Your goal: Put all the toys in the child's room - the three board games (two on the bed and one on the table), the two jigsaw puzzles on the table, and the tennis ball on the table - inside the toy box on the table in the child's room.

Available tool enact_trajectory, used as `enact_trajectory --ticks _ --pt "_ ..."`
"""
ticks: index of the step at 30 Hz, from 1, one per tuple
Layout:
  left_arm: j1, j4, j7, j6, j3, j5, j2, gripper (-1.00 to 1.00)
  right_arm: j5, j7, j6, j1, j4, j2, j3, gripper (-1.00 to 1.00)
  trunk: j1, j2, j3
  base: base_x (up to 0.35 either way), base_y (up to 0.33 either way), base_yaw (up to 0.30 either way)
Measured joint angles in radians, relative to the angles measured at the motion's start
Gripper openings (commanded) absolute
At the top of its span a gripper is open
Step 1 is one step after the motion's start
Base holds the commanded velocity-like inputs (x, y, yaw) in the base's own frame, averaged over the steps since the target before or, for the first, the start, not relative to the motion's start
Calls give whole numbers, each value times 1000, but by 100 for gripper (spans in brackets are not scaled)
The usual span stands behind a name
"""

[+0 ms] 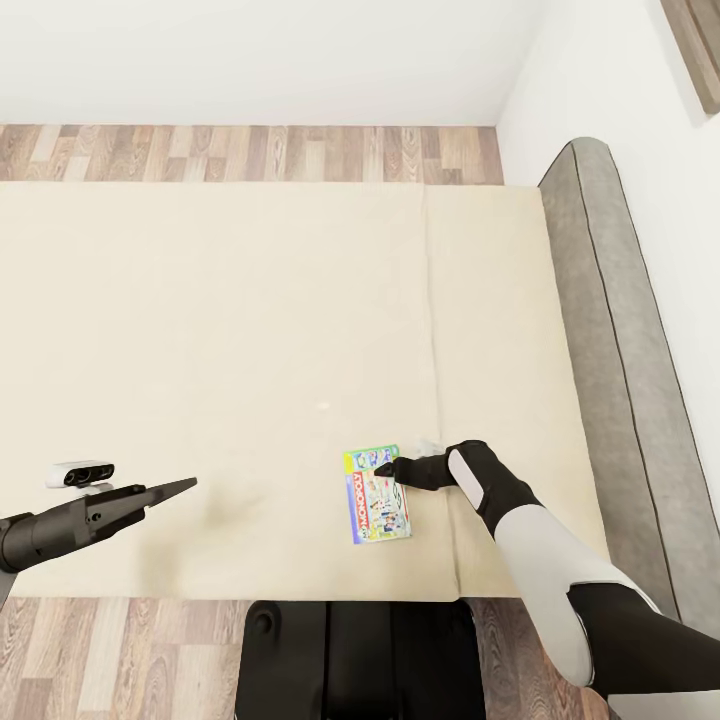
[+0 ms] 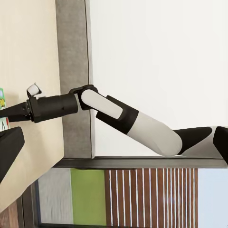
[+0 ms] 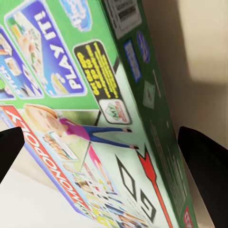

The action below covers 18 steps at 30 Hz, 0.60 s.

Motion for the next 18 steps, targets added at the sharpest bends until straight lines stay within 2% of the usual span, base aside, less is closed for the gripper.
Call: enact_trajectory --ticks 18 --pt "0 0 0 0 0 0 0 100 0 2 0 0 0 0 -1 100 0 0 0 0 0 0"
